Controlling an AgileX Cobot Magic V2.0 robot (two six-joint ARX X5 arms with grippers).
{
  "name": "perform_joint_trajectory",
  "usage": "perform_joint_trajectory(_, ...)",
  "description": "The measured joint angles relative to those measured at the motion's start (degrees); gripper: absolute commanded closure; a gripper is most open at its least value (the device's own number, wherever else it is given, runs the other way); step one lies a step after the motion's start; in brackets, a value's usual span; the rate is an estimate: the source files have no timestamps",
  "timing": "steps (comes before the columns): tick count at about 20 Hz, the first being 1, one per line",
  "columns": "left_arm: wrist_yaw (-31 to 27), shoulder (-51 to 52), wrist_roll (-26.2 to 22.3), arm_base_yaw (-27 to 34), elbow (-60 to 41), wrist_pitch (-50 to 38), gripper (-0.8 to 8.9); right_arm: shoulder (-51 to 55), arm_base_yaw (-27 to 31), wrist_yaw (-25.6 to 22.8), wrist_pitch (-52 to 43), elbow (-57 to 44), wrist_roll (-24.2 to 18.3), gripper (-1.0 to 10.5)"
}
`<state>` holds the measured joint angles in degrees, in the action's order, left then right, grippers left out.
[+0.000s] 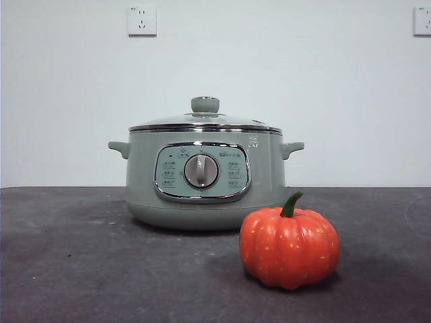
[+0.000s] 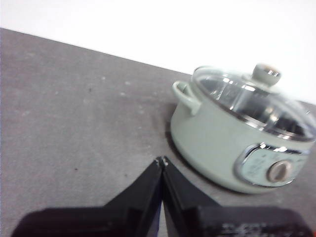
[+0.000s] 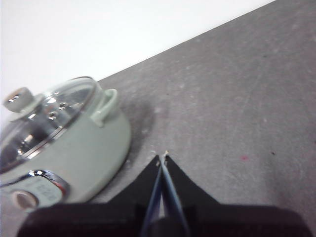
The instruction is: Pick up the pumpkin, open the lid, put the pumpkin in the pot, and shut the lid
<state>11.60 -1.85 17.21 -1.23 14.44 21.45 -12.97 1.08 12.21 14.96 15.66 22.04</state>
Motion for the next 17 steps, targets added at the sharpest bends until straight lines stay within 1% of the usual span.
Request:
perform_joint_trajectory(3,1.5,-3.5,0.0,0.0,4.5,3.0,8.21,-4.5,0.0,2.6,3.9,5.9,-1.2,9.6)
perform_joint_trajectory(7,5.7,-10.1,-1.4,0.0,10.8,6.1,8.21,-10.7,0.0,6.8,10.9,14.0,-4.9,9.6)
perform_joint_trajectory(12,13.1,-19.6,-5.9,0.0,19.7,11.5,8.21,-17.9,-1.0,11.3,21.4,24.7,-11.0,9.6)
perform_joint_trajectory(17,20.2,-27.0,-10.3,0.0,27.3,16.6,8.21,-24.0,-3.2,13.3,32.6,34.5,-17.3,9.6)
